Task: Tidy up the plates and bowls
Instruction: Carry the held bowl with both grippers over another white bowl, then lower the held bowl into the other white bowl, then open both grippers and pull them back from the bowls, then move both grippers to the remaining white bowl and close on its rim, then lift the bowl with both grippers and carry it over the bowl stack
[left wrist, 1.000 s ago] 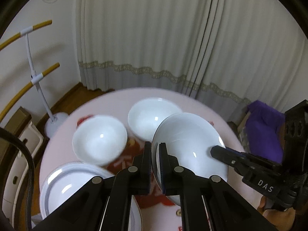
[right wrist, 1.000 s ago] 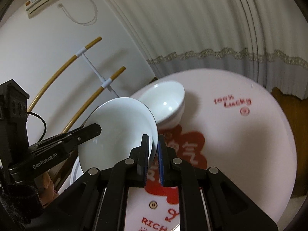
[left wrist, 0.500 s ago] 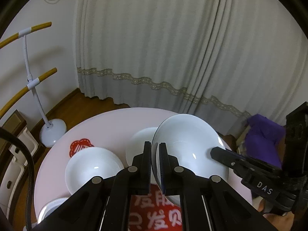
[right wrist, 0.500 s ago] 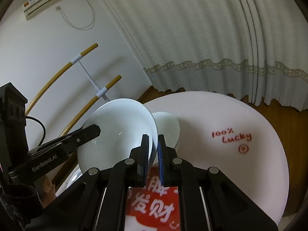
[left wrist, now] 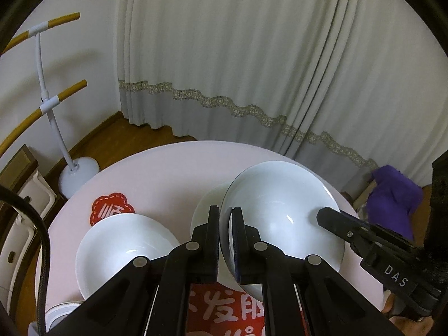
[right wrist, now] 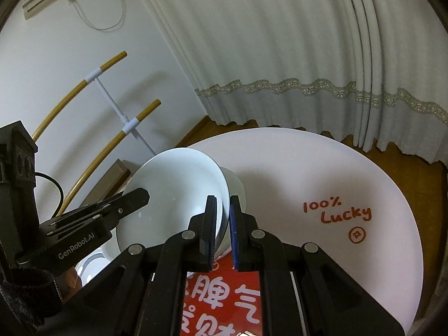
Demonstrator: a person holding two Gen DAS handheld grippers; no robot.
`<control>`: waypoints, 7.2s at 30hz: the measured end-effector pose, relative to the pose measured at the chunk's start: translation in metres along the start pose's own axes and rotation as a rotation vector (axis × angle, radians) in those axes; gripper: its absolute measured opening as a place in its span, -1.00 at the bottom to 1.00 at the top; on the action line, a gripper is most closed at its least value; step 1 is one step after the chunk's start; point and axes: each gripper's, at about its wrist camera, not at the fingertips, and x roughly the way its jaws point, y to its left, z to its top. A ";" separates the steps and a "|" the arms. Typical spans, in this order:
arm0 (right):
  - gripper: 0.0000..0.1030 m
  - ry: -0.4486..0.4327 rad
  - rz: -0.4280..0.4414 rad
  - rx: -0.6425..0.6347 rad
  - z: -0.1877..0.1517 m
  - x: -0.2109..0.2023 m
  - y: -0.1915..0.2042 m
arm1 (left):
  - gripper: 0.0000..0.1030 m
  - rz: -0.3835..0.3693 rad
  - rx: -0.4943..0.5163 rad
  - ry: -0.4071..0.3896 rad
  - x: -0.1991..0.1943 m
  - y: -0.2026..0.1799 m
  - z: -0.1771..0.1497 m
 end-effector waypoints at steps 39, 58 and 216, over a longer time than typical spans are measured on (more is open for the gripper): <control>-0.77 0.070 -0.218 -0.050 0.000 0.029 0.019 | -0.91 -0.003 -0.026 0.060 0.037 0.003 0.005; -0.71 0.078 -0.235 -0.004 -0.002 0.026 0.017 | -0.91 -0.010 -0.022 0.057 0.039 0.006 0.004; -0.60 0.058 -0.101 0.028 -0.010 -0.009 0.031 | -0.89 -0.070 0.006 0.025 -0.021 0.009 0.014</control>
